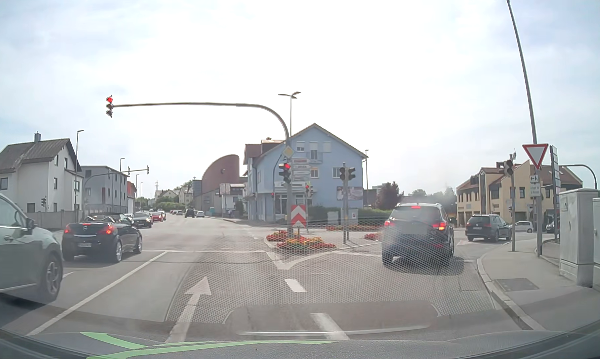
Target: Follow the waypoints while adhering to traffic rules and regulations
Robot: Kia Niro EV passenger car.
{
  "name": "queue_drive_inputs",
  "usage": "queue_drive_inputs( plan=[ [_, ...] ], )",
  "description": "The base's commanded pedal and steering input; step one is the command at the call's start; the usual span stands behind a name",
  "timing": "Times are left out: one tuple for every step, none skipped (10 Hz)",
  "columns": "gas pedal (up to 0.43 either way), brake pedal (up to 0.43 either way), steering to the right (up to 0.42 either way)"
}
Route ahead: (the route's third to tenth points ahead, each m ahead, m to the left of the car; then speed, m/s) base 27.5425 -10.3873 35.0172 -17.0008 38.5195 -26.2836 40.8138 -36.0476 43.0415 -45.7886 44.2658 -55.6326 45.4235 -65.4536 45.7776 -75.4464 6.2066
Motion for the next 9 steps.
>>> queue_drive_inputs(
  plan=[
    [0.028, 0.0, 0.132],
    [0.039, 0.0, 0.134],
    [0.039, 0.0, 0.135],
    [0.039, 0.0, 0.135],
    [0.039, 0.0, 0.136],
    [0.039, 0.0, 0.137],
    [0.047, 0.0, 0.137],
    [0.047, 0.0, 0.137],
    [0.047, 0.0, 0.137]
  ],
)
